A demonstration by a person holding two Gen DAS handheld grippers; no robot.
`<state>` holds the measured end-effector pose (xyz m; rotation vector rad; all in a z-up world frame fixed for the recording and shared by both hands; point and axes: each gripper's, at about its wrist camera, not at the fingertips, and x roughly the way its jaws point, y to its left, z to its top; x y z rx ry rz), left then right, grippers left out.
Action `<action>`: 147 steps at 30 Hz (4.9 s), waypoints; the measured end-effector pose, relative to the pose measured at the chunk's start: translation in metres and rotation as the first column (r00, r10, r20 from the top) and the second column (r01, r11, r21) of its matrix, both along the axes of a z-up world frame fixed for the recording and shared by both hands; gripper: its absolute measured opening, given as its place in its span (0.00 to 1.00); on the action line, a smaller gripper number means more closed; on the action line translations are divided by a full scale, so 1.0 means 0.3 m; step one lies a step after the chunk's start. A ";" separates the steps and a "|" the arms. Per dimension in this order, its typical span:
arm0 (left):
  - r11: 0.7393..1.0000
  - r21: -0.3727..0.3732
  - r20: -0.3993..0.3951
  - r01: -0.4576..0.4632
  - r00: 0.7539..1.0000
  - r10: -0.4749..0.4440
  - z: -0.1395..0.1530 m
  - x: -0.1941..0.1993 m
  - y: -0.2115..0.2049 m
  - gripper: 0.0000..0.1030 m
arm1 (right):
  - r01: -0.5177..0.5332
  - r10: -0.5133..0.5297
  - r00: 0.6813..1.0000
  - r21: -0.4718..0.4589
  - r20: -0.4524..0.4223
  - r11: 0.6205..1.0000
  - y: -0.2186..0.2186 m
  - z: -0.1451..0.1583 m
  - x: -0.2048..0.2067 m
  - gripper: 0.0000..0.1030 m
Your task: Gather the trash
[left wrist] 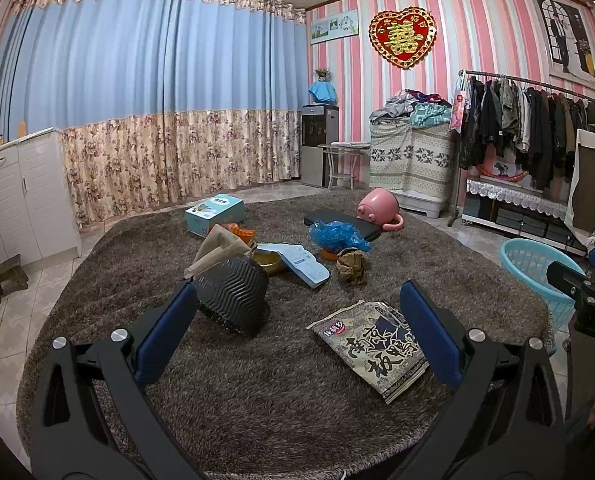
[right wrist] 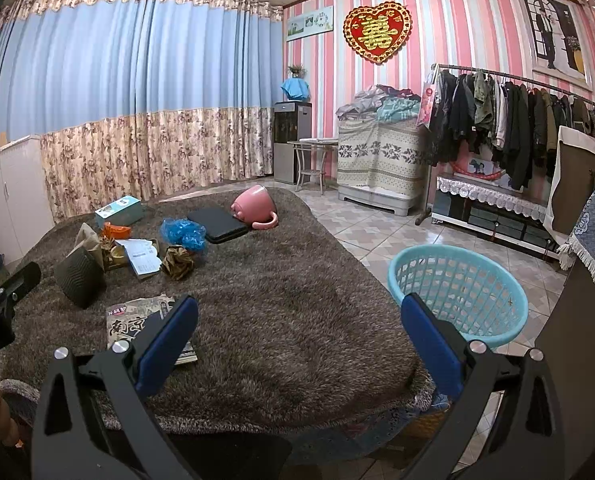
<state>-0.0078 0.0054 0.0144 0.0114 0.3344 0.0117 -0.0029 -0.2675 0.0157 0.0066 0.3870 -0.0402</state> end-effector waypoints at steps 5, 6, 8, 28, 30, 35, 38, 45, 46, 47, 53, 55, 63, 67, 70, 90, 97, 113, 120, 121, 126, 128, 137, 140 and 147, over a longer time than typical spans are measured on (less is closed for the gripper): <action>1.000 -0.001 0.000 0.000 1.000 0.000 -0.003 0.002 -0.001 0.95 | 0.000 0.000 1.000 0.000 -0.001 1.000 0.001 0.000 0.001 0.96; 1.000 -0.001 0.001 0.000 1.000 0.000 -0.004 0.003 -0.002 0.95 | 0.000 0.000 1.000 0.000 -0.002 1.000 0.001 0.000 0.001 0.96; 1.000 -0.001 0.000 0.000 1.000 0.000 -0.005 0.003 -0.002 0.95 | 0.000 0.000 1.000 0.001 -0.002 1.000 0.002 -0.001 0.002 0.96; 1.000 0.003 -0.022 -0.011 1.000 0.011 -0.069 0.042 0.015 0.95 | 0.004 -0.004 1.000 0.004 -0.005 1.000 0.005 -0.004 0.000 0.96; 1.000 0.003 -0.017 -0.016 1.000 0.016 -0.072 0.039 0.016 0.95 | 0.004 -0.004 1.000 0.003 -0.004 1.000 0.006 -0.006 0.002 0.96; 1.000 -0.003 -0.029 -0.017 0.999 0.017 -0.075 0.052 0.022 0.95 | -0.001 0.001 1.000 0.000 -0.006 1.000 0.006 -0.007 -0.002 0.96; 1.000 -0.005 -0.035 -0.018 0.999 0.018 -0.077 0.056 0.026 0.95 | 0.000 0.000 1.000 0.003 -0.004 1.000 0.005 -0.007 0.001 0.96; 1.000 -0.006 -0.037 -0.023 0.999 0.023 -0.080 0.062 0.032 0.95 | -0.001 0.001 1.000 0.005 -0.014 1.000 0.014 -0.049 0.007 0.96; 1.000 -0.009 -0.040 -0.025 0.999 0.025 -0.083 0.064 0.035 0.95 | -0.001 0.001 1.000 0.005 -0.015 1.000 0.015 -0.052 0.005 0.96; 1.000 -0.011 -0.044 -0.027 0.999 0.027 -0.085 0.066 0.038 0.95 | 0.001 -0.001 1.000 0.003 -0.016 1.000 0.016 -0.054 0.005 0.96; 0.999 -0.017 -0.058 -0.040 0.998 0.039 -0.088 0.077 0.062 0.95 | 0.006 -0.006 0.999 0.007 -0.038 1.000 0.022 -0.060 0.023 0.96; 0.999 -0.019 -0.065 -0.048 0.997 0.046 -0.088 0.085 0.075 0.95 | 0.008 -0.007 0.999 0.009 -0.048 1.000 0.022 -0.064 0.035 0.96; 0.996 -0.032 -0.100 -0.077 0.992 0.074 -0.091 0.125 0.144 0.95 | -0.032 0.025 0.994 -0.062 -0.111 0.998 0.089 -0.076 0.111 0.96; 0.995 -0.039 -0.128 -0.092 0.988 0.087 -0.096 0.149 0.183 0.95 | -0.088 0.079 0.981 -0.043 -0.177 0.995 0.134 -0.074 0.168 0.96; 0.994 -0.045 -0.142 -0.104 0.985 0.097 -0.097 0.166 0.211 0.95 | -0.117 0.116 0.971 0.005 -0.208 0.993 0.156 -0.073 0.222 0.96; 0.991 -0.051 -0.193 -0.126 0.975 0.114 -0.137 0.245 0.294 0.95 | -0.356 0.326 0.833 0.018 -0.448 0.934 0.401 -0.278 0.428 0.46; 0.991 -0.045 -0.215 -0.124 0.970 0.112 -0.142 0.280 0.279 0.95 | -0.414 0.398 0.802 0.066 -0.444 0.908 0.407 -0.257 0.444 0.15; 0.997 0.035 -0.295 -0.063 0.953 0.070 -0.196 0.497 0.235 0.95 | -0.249 0.250 0.896 0.050 -0.366 0.967 0.118 -0.152 0.536 0.14; 0.995 0.097 -0.350 -0.037 0.934 0.069 -0.234 0.590 0.197 0.92 | -0.192 0.221 0.909 0.115 -0.354 0.975 0.053 -0.159 0.538 0.14; 0.994 0.096 -0.354 -0.043 0.932 0.074 -0.233 0.590 0.196 0.89 | -0.189 0.218 0.911 0.117 -0.351 0.975 0.050 -0.158 0.537 0.14; 0.997 0.069 -0.349 -0.046 0.935 0.067 -0.226 0.559 0.208 0.89 | -0.174 0.211 0.916 0.136 -0.341 0.975 0.029 -0.156 0.528 0.14; 0.998 0.045 -0.342 -0.044 0.938 0.057 -0.213 0.541 0.218 0.88 | -0.168 0.206 0.919 0.139 -0.335 0.976 0.021 -0.152 0.517 0.14; 1.000 0.010 -0.256 -0.018 0.967 0.020 -0.085 0.465 0.201 0.88 | -0.126 0.165 0.938 0.144 -0.306 0.981 -0.027 -0.128 0.508 0.14; 1.000 0.003 -0.236 0.023 0.972 -0.022 -0.041 0.480 0.145 0.88 | -0.102 0.138 0.945 0.134 -0.297 0.986 -0.054 -0.120 0.504 0.14; 0.992 -0.022 -0.214 0.122 0.969 -0.124 0.011 0.552 -0.032 0.88 | 0.040 0.004 0.958 0.148 -0.287 0.988 -0.237 -0.092 0.513 0.14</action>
